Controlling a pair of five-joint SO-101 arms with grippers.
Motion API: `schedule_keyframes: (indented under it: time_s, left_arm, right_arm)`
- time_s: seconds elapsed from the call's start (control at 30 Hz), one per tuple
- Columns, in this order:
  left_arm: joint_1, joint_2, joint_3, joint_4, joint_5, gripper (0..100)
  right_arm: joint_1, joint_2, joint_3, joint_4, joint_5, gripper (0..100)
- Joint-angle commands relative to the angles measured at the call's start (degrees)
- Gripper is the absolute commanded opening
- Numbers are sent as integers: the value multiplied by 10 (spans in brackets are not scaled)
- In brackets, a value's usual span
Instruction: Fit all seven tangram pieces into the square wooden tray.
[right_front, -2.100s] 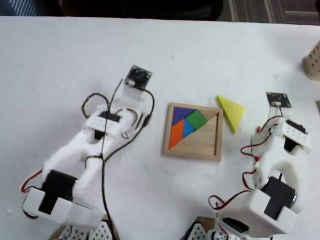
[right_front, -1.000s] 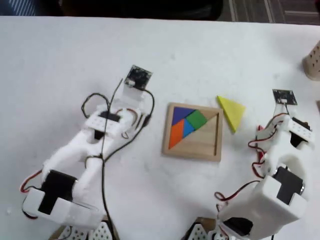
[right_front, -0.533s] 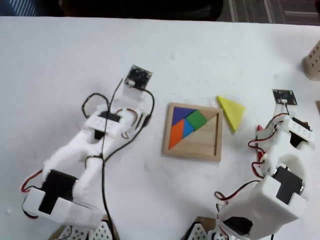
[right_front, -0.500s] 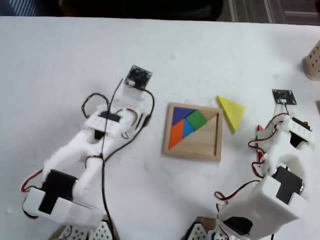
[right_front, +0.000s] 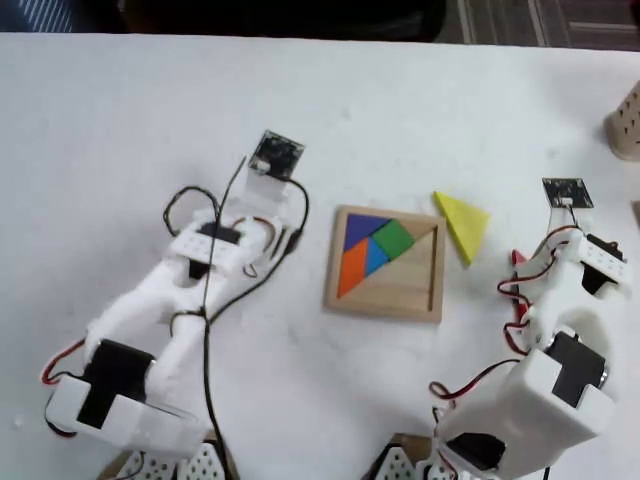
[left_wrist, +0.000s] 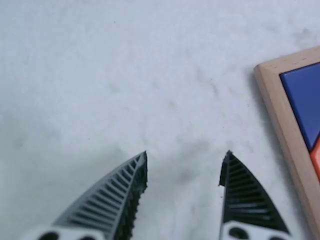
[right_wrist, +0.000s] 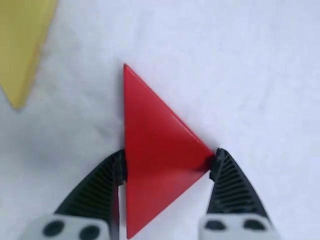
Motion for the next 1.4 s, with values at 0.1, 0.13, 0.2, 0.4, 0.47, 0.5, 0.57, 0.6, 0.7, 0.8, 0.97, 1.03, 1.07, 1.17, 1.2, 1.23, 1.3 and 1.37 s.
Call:
schedule_keyframes:
  time_s: [0.1,0.13,0.2,0.4,0.47,0.5,0.57,0.6,0.7,0.8,0.97,1.03,1.07,1.17,1.2,1.23,1.3,1.37]
  left_arm:
    - [-8,-1,-32,-13,-5,241]
    - [-8,-1,-32,-13,-5,241]
    - [-8,-1,-32,-13,-5,241]
    - [-8,-1,-32,-13,-5,241]
    - [-8,-1,-32,-13,-5,241]
    - [-8,-1,-32,-13,-5,241]
    - [-8,-1,-32,-13,-5,241]
    - [-8,-1,-32,-13,-5,241]
    - [-8,-1,-32,-13,-5,241]
    - [-8,-1,-32,-13,-5,241]
    - [-8,-1,-32,-13,-5,241]
    - [-8,-1,-32,-13,-5,241]
    - [-8,-1,-32,-13,-5,241]
    - [-8,-2,-32,-13,-5,241]
    - [-8,-2,-32,-13,-5,241]
    - [-8,-2,-32,-13,-5,241]
    - [-8,-3,-32,-13,-5,241]
    - [-8,-3,-32,-13,-5,241]
  right_arm:
    - [0,14,-29,42,11,18]
    - [0,14,-40,56,11,18]
    - [1,14,-64,85,11,18]
    - [2,14,-120,154,9,18]
    - [2,14,-131,164,6,18]
    - [2,14,-135,167,5,18]
    - [2,14,-136,168,4,18]
    - [2,14,-137,169,4,18]
    - [2,14,-137,170,4,18]
    - [2,14,-137,169,4,18]
    - [2,-16,-133,172,4,18]
    - [7,-41,-133,186,4,18]
    - [10,-54,-133,194,4,18]
    - [18,-84,-130,205,4,18]
    - [25,-94,-122,203,4,18]
    - [30,-102,-113,196,4,18]
    - [44,-116,-88,174,4,18]
    - [56,-125,-61,142,5,18]
